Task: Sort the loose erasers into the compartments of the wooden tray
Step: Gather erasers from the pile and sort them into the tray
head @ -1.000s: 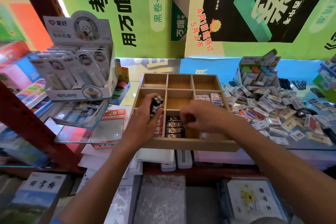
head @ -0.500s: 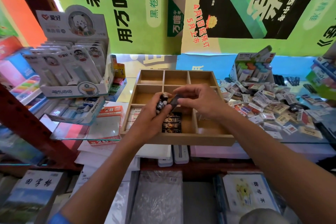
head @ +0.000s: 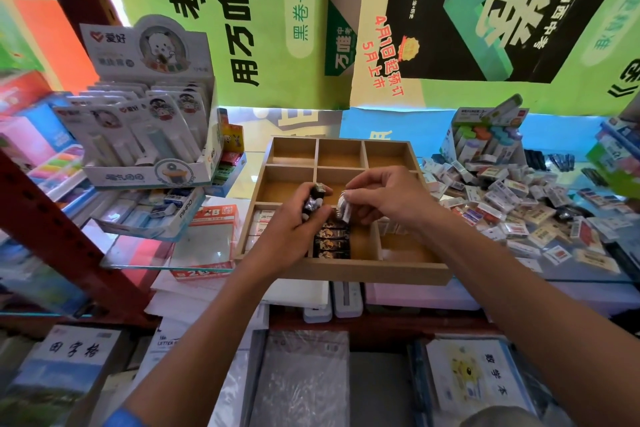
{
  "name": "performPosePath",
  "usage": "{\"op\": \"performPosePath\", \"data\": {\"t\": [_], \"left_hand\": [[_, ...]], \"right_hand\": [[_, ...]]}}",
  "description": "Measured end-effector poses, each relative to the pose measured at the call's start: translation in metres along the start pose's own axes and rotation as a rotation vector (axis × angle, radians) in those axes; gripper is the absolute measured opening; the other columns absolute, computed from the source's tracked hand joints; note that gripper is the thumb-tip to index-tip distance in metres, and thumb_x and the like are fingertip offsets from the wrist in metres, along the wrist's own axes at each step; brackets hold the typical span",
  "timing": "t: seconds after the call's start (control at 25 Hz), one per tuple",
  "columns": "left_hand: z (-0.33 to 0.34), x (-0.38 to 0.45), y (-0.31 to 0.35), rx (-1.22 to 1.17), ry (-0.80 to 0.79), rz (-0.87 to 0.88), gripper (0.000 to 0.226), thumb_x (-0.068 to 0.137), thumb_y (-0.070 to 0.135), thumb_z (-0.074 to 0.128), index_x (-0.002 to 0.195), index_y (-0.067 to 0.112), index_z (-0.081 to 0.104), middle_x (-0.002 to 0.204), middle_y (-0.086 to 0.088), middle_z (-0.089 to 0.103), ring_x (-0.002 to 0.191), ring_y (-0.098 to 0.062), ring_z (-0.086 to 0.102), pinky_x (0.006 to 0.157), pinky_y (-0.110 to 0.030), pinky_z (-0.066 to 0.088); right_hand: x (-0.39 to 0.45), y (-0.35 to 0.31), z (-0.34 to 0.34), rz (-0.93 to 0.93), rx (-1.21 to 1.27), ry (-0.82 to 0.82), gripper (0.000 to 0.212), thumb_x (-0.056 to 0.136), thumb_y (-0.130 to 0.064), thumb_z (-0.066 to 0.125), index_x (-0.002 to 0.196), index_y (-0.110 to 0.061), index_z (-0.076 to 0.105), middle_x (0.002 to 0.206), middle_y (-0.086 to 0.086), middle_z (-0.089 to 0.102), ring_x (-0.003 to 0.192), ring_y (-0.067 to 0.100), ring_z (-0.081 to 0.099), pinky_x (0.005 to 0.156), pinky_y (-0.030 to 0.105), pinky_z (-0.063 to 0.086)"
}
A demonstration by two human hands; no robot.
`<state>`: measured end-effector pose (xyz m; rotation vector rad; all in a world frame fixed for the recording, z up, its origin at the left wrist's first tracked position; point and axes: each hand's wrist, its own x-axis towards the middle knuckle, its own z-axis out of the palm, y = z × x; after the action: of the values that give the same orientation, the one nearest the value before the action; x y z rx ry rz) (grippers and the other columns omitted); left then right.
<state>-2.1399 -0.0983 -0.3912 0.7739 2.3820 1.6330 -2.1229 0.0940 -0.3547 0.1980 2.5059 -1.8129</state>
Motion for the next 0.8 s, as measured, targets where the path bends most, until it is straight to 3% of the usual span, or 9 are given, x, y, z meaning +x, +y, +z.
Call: {"op": "performPosePath", "data": {"t": [0.12,0.28,0.44,0.6,0.68,0.8], "left_hand": [[-0.002,0.0,0.001,-0.018,-0.016,0.007,0.021,0.101,0.019,0.05,0.122,0.021,0.054,0.11,0.006,0.064,0.102,-0.005,0.062,0.083,-0.026,0.056],[-0.008,-0.002,0.002,-0.129,-0.024,-0.018,0.021,0.101,0.019,0.05,0.122,0.019,0.053,0.111,0.002,0.063,0.103,-0.005,0.062,0.077,-0.021,0.055],[-0.011,0.001,0.002,-0.206,-0.082,-0.071,0.017,0.101,0.02,0.05,0.118,0.021,0.05,0.115,-0.002,0.06,0.106,-0.016,0.063,0.083,-0.037,0.059],[-0.012,0.002,-0.001,-0.227,-0.027,-0.11,0.017,0.103,0.022,0.047,0.119,0.023,0.049,0.115,-0.003,0.063,0.107,-0.018,0.064,0.086,-0.043,0.059],[-0.011,0.003,-0.003,-0.212,-0.01,-0.113,0.016,0.104,0.021,0.045,0.12,0.023,0.047,0.112,-0.001,0.068,0.106,-0.015,0.065,0.084,-0.038,0.06],[-0.01,0.004,-0.003,-0.204,-0.009,-0.105,0.018,0.104,0.019,0.043,0.122,0.02,0.045,0.111,0.001,0.07,0.107,-0.013,0.065,0.083,-0.035,0.059]], "right_hand": [[0.0,0.003,0.014,0.027,0.122,-0.038,0.015,0.084,-0.01,0.076,0.098,-0.009,0.071,0.083,0.007,0.074,0.073,0.016,0.072,0.063,0.026,0.057],[0.0,0.006,0.014,0.02,0.23,-0.112,0.026,0.082,-0.009,0.077,0.107,-0.009,0.071,0.098,0.011,0.074,0.089,0.022,0.073,0.075,0.033,0.06],[0.0,0.005,0.011,-0.094,-0.069,-0.102,0.019,0.082,-0.023,0.078,0.097,-0.015,0.069,0.093,0.003,0.072,0.078,0.008,0.07,0.062,0.022,0.055],[0.002,0.005,0.013,-0.075,-0.06,-0.028,0.015,0.083,-0.025,0.077,0.089,-0.015,0.067,0.084,0.0,0.072,0.071,0.007,0.068,0.056,0.021,0.051],[0.003,0.002,0.007,-0.101,-0.232,0.026,0.011,0.084,-0.025,0.076,0.089,-0.018,0.071,0.085,-0.002,0.072,0.077,0.009,0.067,0.057,0.02,0.05],[0.006,-0.004,-0.012,-0.154,-0.639,0.007,0.009,0.086,-0.022,0.075,0.094,-0.018,0.075,0.09,-0.004,0.071,0.082,0.008,0.065,0.073,0.025,0.054]]}}
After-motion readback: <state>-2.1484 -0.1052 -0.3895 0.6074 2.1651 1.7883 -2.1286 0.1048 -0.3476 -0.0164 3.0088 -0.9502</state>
